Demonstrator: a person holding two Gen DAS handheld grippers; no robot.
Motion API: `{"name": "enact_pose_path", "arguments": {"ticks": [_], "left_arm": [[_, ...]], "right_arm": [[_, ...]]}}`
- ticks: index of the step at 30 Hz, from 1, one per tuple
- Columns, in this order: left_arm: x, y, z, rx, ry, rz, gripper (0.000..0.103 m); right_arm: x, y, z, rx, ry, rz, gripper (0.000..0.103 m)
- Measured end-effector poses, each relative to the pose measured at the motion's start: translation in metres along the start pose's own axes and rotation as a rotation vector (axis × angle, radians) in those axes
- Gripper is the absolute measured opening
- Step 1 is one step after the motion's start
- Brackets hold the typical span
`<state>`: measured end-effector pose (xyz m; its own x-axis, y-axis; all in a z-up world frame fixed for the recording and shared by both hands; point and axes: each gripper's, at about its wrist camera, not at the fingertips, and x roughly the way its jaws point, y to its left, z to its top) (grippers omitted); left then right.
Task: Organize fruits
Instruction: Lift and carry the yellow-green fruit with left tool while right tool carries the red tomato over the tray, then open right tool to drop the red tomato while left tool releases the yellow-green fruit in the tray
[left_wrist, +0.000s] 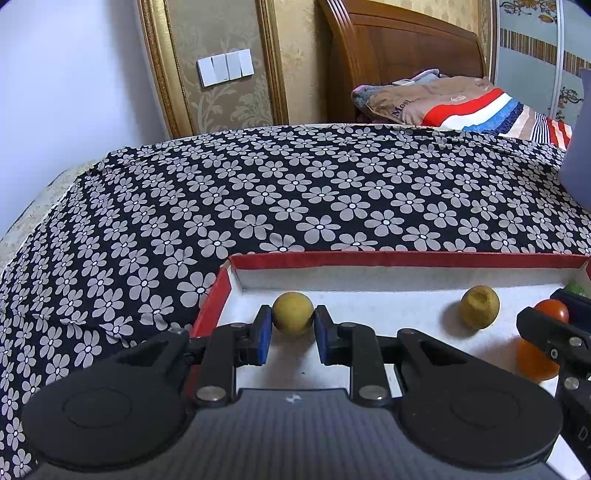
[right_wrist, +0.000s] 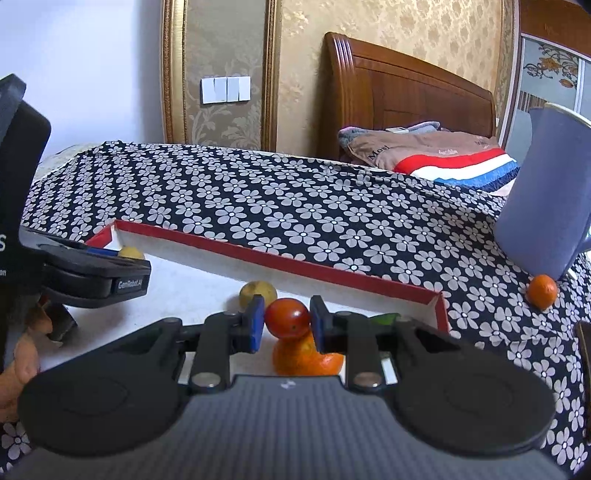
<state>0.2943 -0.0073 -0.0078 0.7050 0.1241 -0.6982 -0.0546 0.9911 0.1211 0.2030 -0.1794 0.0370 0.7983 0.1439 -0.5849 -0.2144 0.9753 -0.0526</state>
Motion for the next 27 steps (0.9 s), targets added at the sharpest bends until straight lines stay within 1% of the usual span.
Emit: {"name": "enact_pose_path", "arguments": {"ticks": [20, 22, 23, 24, 25, 27], "left_arm": [[0.0008, -0.0001, 0.0018, -0.005, 0.005, 0.004, 0.024], [0.0007, -0.0006, 0.0016, 0.001, -0.001, 0.006, 0.024], [0.0001, -0.001, 0.0012, 0.005, -0.006, 0.012, 0.024], [-0.0003, -0.0014, 0.0009, 0.01, -0.007, 0.017, 0.024], [-0.0005, -0.0017, 0.0009, 0.012, -0.005, 0.015, 0.024], [-0.0004, -0.0013, 0.0003, 0.009, 0.002, 0.004, 0.024]], "right_arm": [[0.0048, 0.0018, -0.0008, -0.012, 0.007, -0.005, 0.025], [0.0046, 0.0026, -0.001, -0.015, 0.005, -0.013, 0.031], [0.0044, 0.0023, -0.001, -0.015, 0.001, -0.015, 0.042], [0.0039, 0.0025, -0.0011, -0.015, -0.002, -0.018, 0.055], [0.003, 0.0024, -0.0014, -0.016, -0.01, -0.028, 0.057], [0.0017, 0.0025, -0.0014, -0.026, -0.015, -0.034, 0.057]]}}
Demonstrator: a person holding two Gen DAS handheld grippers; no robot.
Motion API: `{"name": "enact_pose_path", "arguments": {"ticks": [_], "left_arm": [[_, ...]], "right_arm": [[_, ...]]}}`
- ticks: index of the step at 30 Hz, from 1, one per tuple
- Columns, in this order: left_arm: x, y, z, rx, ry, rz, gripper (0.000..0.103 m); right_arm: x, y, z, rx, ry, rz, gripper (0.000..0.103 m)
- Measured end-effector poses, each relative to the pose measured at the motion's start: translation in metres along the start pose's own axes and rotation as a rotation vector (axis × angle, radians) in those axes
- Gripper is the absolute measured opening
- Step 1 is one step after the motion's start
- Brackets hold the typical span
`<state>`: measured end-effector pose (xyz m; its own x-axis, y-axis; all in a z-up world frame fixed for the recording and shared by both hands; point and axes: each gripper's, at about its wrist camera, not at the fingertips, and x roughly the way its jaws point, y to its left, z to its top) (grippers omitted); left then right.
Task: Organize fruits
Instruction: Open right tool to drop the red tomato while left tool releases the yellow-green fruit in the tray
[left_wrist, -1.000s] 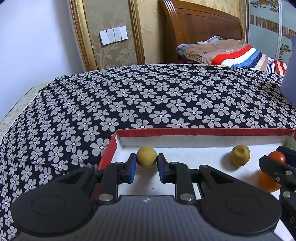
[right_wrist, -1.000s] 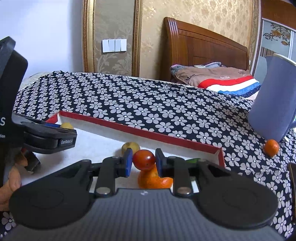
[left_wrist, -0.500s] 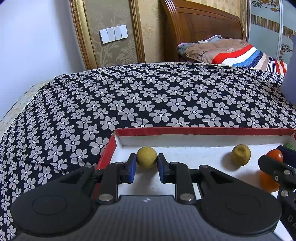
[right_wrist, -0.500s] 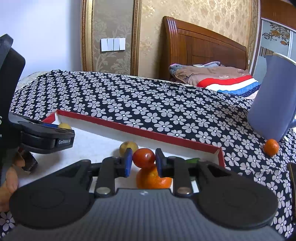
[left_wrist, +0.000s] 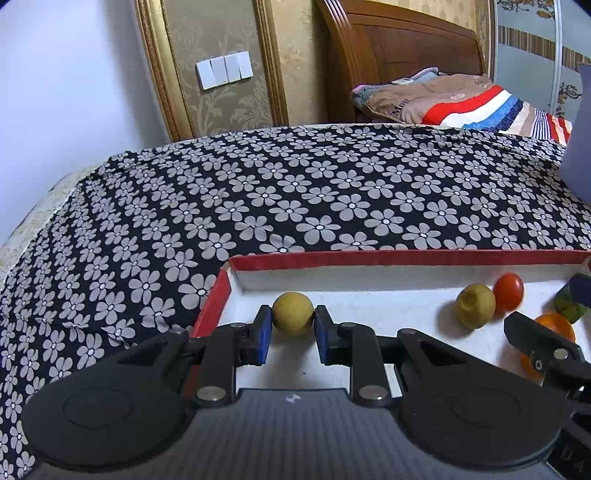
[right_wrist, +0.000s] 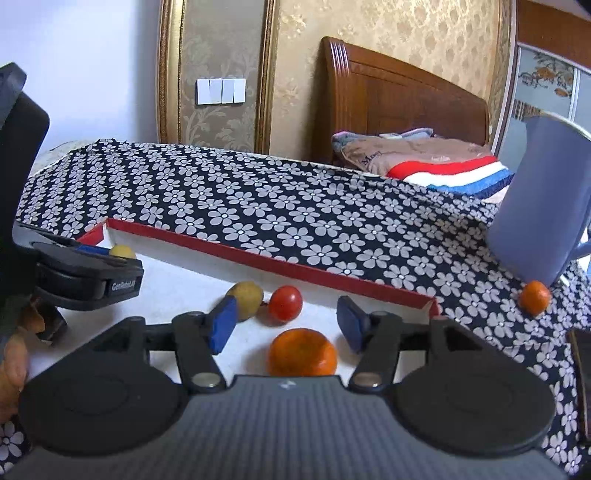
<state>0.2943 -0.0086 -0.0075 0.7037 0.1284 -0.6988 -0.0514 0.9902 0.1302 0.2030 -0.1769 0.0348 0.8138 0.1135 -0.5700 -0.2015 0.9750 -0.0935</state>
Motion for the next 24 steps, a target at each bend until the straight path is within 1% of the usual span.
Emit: {"name": "enact_pose_path", "arguments": {"ticks": [10, 12, 14, 15, 16, 17, 19, 20, 21, 24], "left_arm": [[-0.011, 0.004, -0.002, -0.01, 0.005, -0.002, 0.025], [-0.015, 0.005, -0.003, -0.012, 0.006, -0.004, 0.025], [-0.02, 0.007, -0.004, -0.015, 0.006, -0.004, 0.025], [-0.023, 0.007, -0.005, -0.017, 0.005, -0.006, 0.028], [-0.025, 0.007, -0.005, -0.019, 0.001, -0.007, 0.035], [-0.029, 0.008, -0.006, -0.023, -0.007, -0.006, 0.039], [-0.037, 0.009, -0.009, -0.026, -0.03, 0.003, 0.063], [-0.042, 0.008, -0.01, -0.025, -0.044, 0.01, 0.069], [-0.046, 0.008, -0.011, -0.022, -0.057, 0.017, 0.072], [-0.056, 0.005, -0.014, -0.015, -0.067, 0.014, 0.072]], "right_arm": [[-0.004, 0.0, -0.002, 0.006, 0.0, 0.007, 0.058], [-0.007, -0.001, -0.004, 0.005, -0.003, 0.004, 0.061], [-0.011, 0.0, -0.005, 0.003, -0.005, 0.003, 0.061], [-0.014, 0.0, -0.006, 0.004, -0.009, 0.005, 0.064], [-0.016, 0.0, -0.007, 0.005, -0.013, 0.005, 0.067], [-0.02, 0.0, -0.007, 0.005, -0.018, 0.004, 0.072], [-0.026, 0.002, -0.009, -0.005, -0.03, 0.003, 0.075], [-0.029, 0.003, -0.01, -0.009, -0.034, 0.004, 0.076], [-0.032, 0.004, -0.012, -0.01, -0.037, 0.006, 0.08], [-0.038, 0.004, -0.015, -0.002, -0.047, 0.006, 0.083]]}}
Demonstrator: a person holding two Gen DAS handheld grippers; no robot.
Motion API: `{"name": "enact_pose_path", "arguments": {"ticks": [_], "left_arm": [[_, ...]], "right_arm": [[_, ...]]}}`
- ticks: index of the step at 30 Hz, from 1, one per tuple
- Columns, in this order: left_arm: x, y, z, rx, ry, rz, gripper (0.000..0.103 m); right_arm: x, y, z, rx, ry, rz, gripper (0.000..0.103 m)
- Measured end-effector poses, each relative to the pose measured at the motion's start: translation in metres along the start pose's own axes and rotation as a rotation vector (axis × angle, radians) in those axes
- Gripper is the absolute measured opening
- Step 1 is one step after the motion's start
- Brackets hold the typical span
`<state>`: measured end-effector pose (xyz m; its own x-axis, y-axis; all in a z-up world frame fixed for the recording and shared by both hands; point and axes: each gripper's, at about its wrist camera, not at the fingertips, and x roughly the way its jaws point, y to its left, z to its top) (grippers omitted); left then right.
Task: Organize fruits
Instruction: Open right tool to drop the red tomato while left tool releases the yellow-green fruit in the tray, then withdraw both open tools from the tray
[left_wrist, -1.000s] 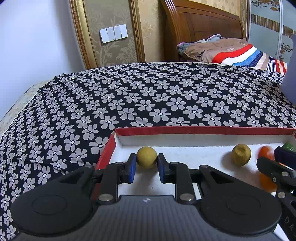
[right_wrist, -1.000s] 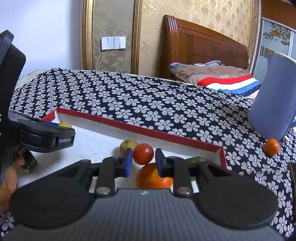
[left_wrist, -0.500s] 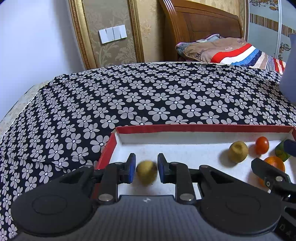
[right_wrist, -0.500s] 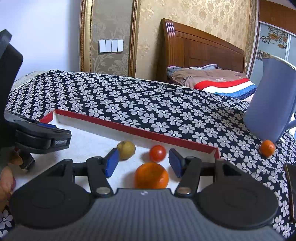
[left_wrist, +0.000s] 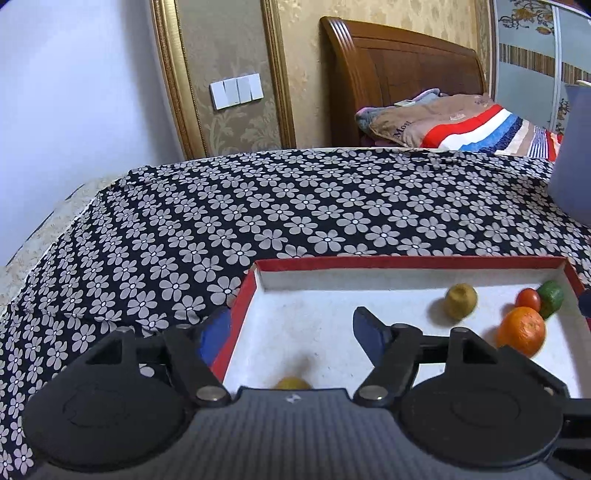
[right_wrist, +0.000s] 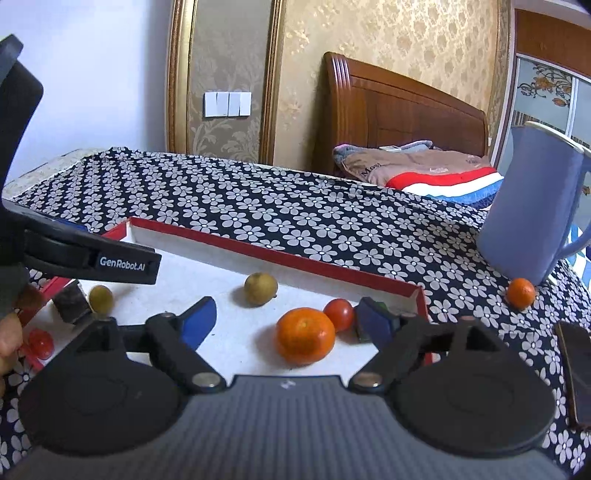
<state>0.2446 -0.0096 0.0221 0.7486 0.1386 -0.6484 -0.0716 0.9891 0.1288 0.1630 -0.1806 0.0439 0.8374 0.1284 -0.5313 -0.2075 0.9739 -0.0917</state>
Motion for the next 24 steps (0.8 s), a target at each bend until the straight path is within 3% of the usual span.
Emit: {"name": "enact_pose_path", "arguments": {"ticks": [4, 9, 24], "left_arm": [[-0.011, 0.001, -0.006, -0.004, 0.0, -0.017, 0.072], [-0.024, 0.004, -0.016, -0.015, -0.005, -0.036, 0.073], [-0.059, 0.007, -0.045, -0.026, -0.019, -0.079, 0.073]], "right_arm": [[-0.008, -0.001, -0.004, 0.018, 0.0, 0.005, 0.087], [-0.024, 0.002, -0.01, 0.009, -0.026, 0.002, 0.101], [-0.053, 0.009, -0.028, 0.019, -0.046, 0.013, 0.103]]}}
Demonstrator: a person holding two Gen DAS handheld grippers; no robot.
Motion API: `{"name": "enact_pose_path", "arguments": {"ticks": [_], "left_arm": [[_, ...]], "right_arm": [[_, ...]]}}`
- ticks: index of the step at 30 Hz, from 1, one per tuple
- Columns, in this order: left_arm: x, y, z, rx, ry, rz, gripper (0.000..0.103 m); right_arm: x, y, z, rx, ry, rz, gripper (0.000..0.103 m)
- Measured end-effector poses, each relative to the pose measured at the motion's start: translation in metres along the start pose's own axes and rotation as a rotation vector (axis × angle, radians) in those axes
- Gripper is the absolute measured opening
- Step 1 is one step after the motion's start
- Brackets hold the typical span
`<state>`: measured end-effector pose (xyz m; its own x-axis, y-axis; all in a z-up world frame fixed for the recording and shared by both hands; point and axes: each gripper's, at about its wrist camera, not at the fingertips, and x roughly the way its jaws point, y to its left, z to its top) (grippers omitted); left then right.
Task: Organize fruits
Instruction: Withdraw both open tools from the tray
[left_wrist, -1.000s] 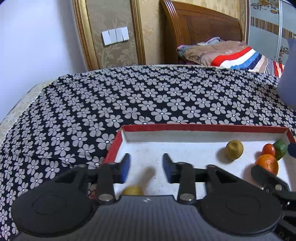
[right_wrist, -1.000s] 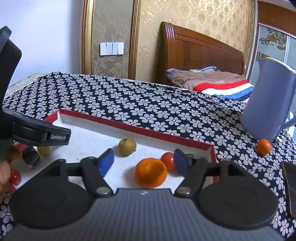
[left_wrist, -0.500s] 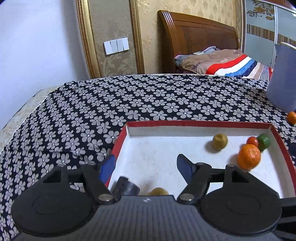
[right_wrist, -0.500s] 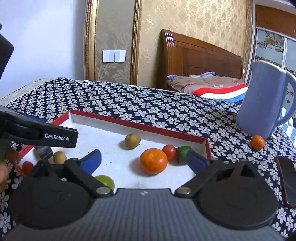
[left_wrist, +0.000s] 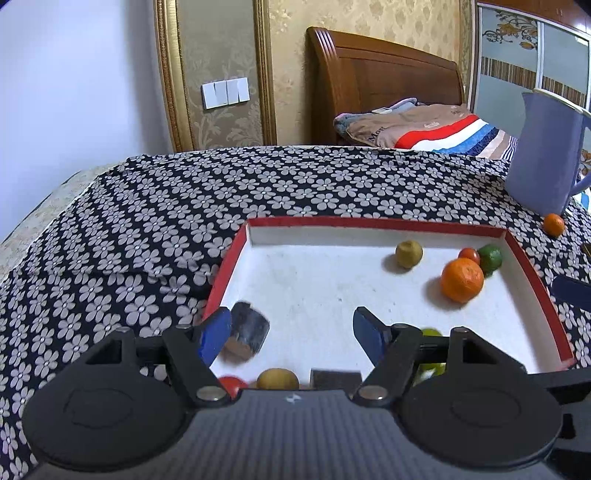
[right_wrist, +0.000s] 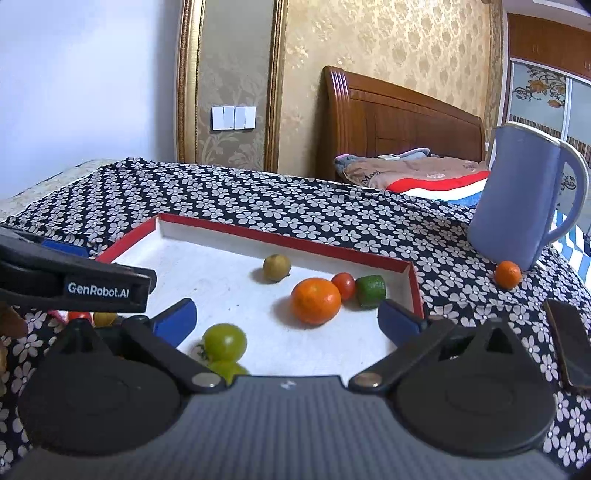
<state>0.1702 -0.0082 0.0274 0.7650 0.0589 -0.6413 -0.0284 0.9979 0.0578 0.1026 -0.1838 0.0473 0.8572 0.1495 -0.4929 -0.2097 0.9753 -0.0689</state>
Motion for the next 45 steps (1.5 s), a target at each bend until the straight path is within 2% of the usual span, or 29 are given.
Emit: {"name": "enact_pose_path", "arguments": {"ticks": [6, 11, 20, 29, 33, 39, 41, 43, 45], "left_arm": [[-0.013, 0.008, -0.015, -0.034, 0.01, -0.032, 0.073], [-0.026, 0.009, -0.029, -0.024, -0.015, -0.015, 0.073], [-0.037, 0.014, -0.05, -0.034, -0.011, -0.014, 0.073], [-0.04, 0.013, -0.07, -0.013, -0.01, 0.0, 0.073], [-0.035, 0.012, -0.078, -0.008, 0.007, 0.001, 0.073], [-0.026, 0.009, -0.089, 0.009, 0.02, 0.02, 0.074], [-0.026, 0.009, -0.09, 0.011, 0.008, 0.024, 0.075], [-0.026, 0.009, -0.091, 0.01, 0.003, 0.034, 0.082], [-0.026, 0.011, -0.091, 0.006, 0.0, 0.031, 0.082]], "right_arm": [[-0.016, -0.001, -0.012, 0.037, -0.004, 0.007, 0.103], [-0.026, 0.0, -0.025, 0.055, 0.01, 0.015, 0.103], [-0.037, 0.005, -0.047, 0.051, 0.039, 0.017, 0.103], [-0.033, 0.006, -0.062, 0.049, 0.104, 0.02, 0.103], [-0.024, 0.008, -0.067, 0.017, 0.147, -0.014, 0.103], [-0.02, 0.009, -0.071, 0.003, 0.162, -0.02, 0.103], [-0.019, 0.007, -0.072, 0.02, 0.167, -0.011, 0.103], [-0.018, 0.004, -0.074, 0.038, 0.165, 0.0, 0.103], [-0.017, 0.0, -0.076, 0.059, 0.168, 0.016, 0.103]]}}
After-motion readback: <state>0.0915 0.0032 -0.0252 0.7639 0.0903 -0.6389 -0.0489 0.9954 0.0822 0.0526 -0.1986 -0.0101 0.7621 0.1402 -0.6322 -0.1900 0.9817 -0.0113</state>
